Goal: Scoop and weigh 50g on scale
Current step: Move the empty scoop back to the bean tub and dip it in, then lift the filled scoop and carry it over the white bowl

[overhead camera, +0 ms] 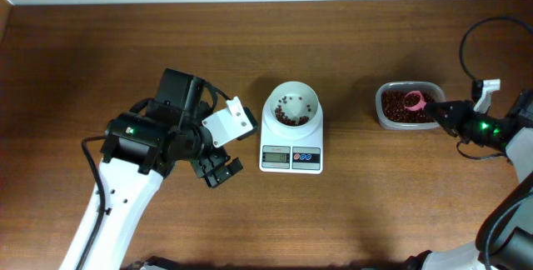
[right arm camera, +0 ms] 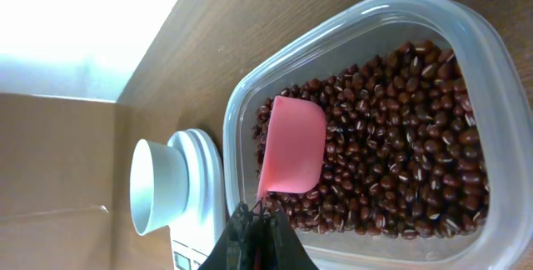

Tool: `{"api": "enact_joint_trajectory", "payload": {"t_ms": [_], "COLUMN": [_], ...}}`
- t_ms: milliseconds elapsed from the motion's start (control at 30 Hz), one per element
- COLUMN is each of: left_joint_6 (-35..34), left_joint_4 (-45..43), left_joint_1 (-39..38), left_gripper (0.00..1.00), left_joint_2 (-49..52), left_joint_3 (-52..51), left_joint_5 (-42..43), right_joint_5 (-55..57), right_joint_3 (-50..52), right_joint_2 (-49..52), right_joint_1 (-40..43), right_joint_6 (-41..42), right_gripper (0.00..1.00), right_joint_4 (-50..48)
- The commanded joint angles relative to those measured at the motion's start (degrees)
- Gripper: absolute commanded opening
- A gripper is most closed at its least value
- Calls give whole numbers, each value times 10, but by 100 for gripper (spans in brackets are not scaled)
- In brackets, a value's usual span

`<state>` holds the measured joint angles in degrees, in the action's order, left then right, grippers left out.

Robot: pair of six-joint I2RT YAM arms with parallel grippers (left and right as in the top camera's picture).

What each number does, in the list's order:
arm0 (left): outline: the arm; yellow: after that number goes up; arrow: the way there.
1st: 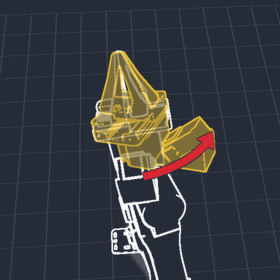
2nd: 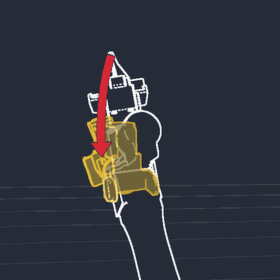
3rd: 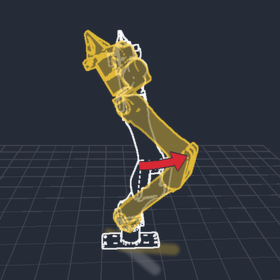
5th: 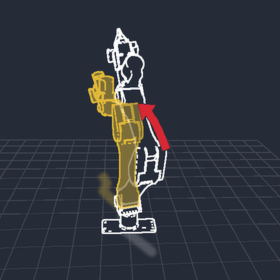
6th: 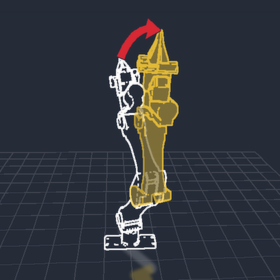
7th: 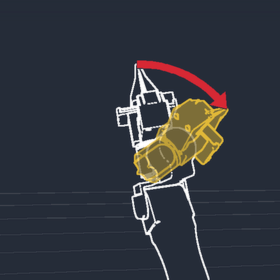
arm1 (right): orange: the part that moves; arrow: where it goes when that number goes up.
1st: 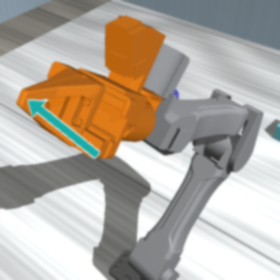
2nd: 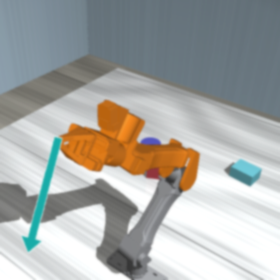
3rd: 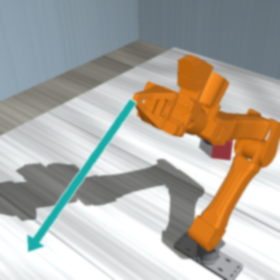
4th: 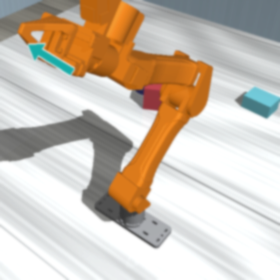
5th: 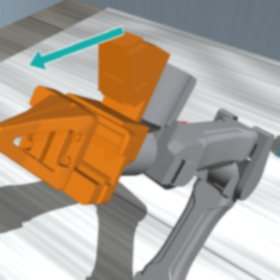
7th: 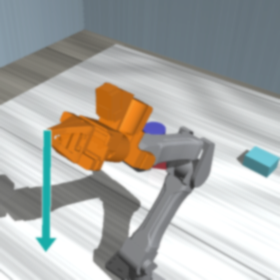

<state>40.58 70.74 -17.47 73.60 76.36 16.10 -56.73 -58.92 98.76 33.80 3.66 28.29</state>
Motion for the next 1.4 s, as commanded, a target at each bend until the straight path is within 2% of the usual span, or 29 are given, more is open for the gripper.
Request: {"api": "enact_joint_trajectory", "payload": {"t_ms": [0,233,567,967,1367], "left_joint_6": [9,9,9,9,9], "left_joint_4": [1,1,0,0,0], "left_joint_1": [4,4,4,4,4], "left_gripper": [99,99,99,99,99], "left_joint_2": [-5,-5,-5,-5,-5], "left_joint_3": [12,12,12,12,12], "left_joint_5": [9,9,9,9,9], "right_joint_5": [-16,-33,-103,-134,-135], "right_joint_3": [-1,-1,-1,-1,-1], "right_joint_2": [7,7,7,7,7], "right_joint_1": [27,50,49,45,-102], "right_joint_6": [64,106,105,106,118], "right_gripper": [4,4,4,4,4], "right_joint_4": [0,8,9,11,6]}}
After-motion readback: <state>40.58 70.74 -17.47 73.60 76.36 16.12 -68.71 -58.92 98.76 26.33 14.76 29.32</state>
